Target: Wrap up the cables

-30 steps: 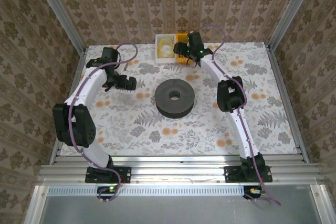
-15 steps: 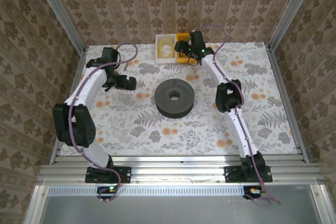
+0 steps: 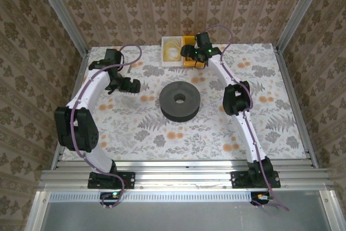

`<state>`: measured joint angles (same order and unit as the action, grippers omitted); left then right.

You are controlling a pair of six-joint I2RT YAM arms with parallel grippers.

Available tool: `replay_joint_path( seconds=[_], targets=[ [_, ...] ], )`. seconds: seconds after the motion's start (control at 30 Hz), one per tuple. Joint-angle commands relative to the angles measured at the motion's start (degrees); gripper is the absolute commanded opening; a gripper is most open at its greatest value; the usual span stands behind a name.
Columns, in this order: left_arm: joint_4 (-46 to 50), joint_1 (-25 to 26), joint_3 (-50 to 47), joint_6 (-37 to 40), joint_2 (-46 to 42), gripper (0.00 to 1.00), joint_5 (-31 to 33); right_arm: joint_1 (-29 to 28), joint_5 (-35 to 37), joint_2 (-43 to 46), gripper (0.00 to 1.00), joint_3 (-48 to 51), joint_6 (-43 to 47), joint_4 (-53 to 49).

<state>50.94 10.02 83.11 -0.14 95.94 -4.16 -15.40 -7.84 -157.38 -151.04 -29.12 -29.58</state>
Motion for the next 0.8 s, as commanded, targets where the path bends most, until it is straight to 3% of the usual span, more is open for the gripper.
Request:
replay_joint_path(
  seconds=[0.0,0.27,0.5,0.77],
  targets=[
    [0.75,-0.18,-0.69,0.93,-3.14,1.00,-0.51,-0.18,-0.21,2.64,0.81,5.61,3.39,-9.78],
    [1.00,-0.19,-1.04,0.51,-5.27,1.00,-0.43,-0.49,-3.91,14.76,0.81,26.33,6.11,-5.57],
    [-0.08,0.32,-2.16,-0.41,-6.92,1.00,-0.70,-4.75,-2.43,26.77,0.79,51.60,-0.96,7.99],
    [0.56,1.84,-1.77,-0.33,-8.38,1.00,0.08,-9.62,-0.54,30.52,0.80,59.67,-10.38,16.49]
  ],
)
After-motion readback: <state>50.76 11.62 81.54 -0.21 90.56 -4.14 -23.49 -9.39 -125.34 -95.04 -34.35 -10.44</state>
